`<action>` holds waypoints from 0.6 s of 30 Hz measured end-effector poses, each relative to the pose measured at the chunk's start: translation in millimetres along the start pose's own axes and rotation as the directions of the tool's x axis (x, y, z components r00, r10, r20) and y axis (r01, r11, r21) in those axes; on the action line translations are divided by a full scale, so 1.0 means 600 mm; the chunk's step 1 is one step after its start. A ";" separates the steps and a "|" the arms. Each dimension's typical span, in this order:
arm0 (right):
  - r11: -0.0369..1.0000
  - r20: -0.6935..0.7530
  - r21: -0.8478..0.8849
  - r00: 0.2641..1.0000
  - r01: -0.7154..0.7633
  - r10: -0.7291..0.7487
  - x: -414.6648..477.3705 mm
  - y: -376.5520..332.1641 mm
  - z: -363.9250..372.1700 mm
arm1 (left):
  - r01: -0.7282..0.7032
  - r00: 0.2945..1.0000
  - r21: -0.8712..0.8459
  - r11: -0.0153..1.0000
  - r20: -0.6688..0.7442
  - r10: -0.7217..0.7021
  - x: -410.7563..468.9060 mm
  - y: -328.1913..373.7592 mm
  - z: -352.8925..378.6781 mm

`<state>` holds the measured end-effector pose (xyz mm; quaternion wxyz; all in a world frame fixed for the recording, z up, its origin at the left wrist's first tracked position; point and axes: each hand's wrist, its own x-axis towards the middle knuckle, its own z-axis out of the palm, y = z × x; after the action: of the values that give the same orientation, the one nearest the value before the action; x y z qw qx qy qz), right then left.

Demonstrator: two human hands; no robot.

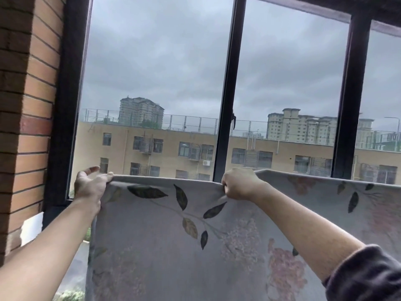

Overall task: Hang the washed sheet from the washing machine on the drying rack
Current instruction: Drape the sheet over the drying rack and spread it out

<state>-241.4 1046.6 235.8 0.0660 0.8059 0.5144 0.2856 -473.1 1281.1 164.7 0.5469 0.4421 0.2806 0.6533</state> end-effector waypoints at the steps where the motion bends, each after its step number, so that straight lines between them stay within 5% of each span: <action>1: 1.000 -0.007 -0.017 1.000 0.012 -0.012 -0.001 -0.005 0.002 | -0.012 1.000 0.003 1.000 0.001 0.012 0.002 0.004 -0.001; 13: 0.955 0.052 -0.229 0.982 0.188 -0.181 -0.021 -0.082 0.055 | -0.069 0.997 0.155 0.986 -0.030 0.075 -0.001 0.004 -0.022; 18: 0.985 -0.008 0.146 0.996 0.087 -0.087 -0.010 -0.075 0.036 | -0.061 0.992 0.133 0.989 -0.102 0.075 0.019 0.023 -0.060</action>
<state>-267.7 1066.4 197.6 0.0188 0.7851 0.5688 0.2444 -511.5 1292.8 163.5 0.4785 0.4502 0.3361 0.6748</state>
